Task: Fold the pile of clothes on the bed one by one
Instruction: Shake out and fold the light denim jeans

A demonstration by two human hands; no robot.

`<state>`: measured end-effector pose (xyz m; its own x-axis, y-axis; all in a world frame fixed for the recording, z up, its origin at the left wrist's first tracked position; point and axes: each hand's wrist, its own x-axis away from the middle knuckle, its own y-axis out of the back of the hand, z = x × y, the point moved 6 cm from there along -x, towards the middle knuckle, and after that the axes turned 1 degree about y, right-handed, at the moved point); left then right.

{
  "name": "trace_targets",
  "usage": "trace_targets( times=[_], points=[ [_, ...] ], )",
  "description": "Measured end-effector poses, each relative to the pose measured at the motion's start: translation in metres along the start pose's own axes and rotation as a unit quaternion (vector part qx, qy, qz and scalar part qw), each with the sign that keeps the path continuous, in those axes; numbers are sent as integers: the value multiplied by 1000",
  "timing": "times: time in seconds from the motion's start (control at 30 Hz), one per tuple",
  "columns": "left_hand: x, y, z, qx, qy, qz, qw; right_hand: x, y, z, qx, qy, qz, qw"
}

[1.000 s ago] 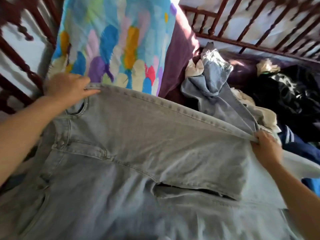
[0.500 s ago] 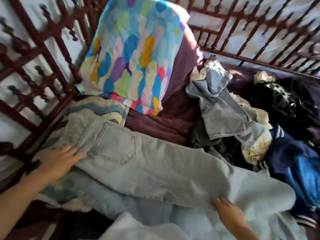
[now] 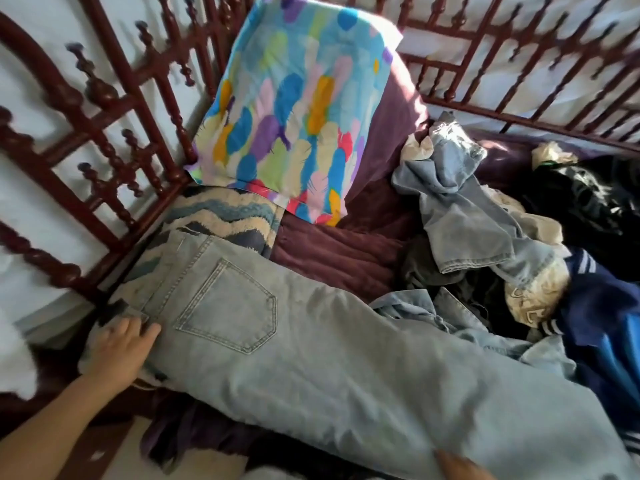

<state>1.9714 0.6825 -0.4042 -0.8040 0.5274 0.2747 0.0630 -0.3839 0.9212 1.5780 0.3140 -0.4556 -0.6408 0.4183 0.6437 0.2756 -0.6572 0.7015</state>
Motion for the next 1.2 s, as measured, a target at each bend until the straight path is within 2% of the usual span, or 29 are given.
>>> trace_targets(
  times=[0.03, 0.1, 0.13, 0.2, 0.23, 0.33, 0.37, 0.43, 0.5, 0.6, 0.73, 0.83, 0.9, 1.0, 1.13, 1.2],
  points=[
    [4, -5, -5, -5, 46, 47, 998, -10, -11, 9, -2, -4, 46, 999],
    [3, -10, -22, -30, 71, 85, 993, -6, -22, 15, 67, 16, -1, 998],
    [3, -11, -34, -35, 77, 93, 992, -4, -27, 16, 143, 72, 5, 987],
    [9, -13, -60, -28, 71, 102, 992, -6, -34, -1, 136, 10, 7, 991],
    [12, -12, -75, -1, 58, 81, 995, 0, -30, -5, 131, -11, 5, 991],
    [16, 2, -111, 31, 3, 35, 999, -4, -32, -19, 219, -22, 34, 975],
    [19, 3, -121, 36, 8, 53, 998, -3, -30, -20, 231, -12, 12, 973],
    [20, -4, -146, 5, -6, 76, 997, 0, -27, -24, 225, -11, -29, 974],
    [18, -8, -180, 6, -64, 110, 992, -1, -37, -35, 231, 14, -45, 972],
    [28, -10, -238, 3, -149, 134, 980, 0, -50, -52, 225, 4, -23, 974],
    [40, -23, -285, 31, -137, 167, 976, 2, -45, -67, 202, 0, -55, 978],
    [46, -26, -306, 38, -113, 176, 977, 9, -23, -67, 169, 41, -140, 975],
    [49, -25, -321, 49, -110, 171, 978, 17, -12, -66, 166, 82, -222, 957],
    [54, -23, -348, 66, -143, 156, 975, 21, -8, -91, 143, 44, -224, 963],
    [71, -29, -386, 75, -216, 167, 959, 13, -4, -128, 100, -91, -169, 976],
    [76, -30, -395, 76, -230, 160, 957, 6, 1, -127, 13, -122, -173, 977]
  ],
)
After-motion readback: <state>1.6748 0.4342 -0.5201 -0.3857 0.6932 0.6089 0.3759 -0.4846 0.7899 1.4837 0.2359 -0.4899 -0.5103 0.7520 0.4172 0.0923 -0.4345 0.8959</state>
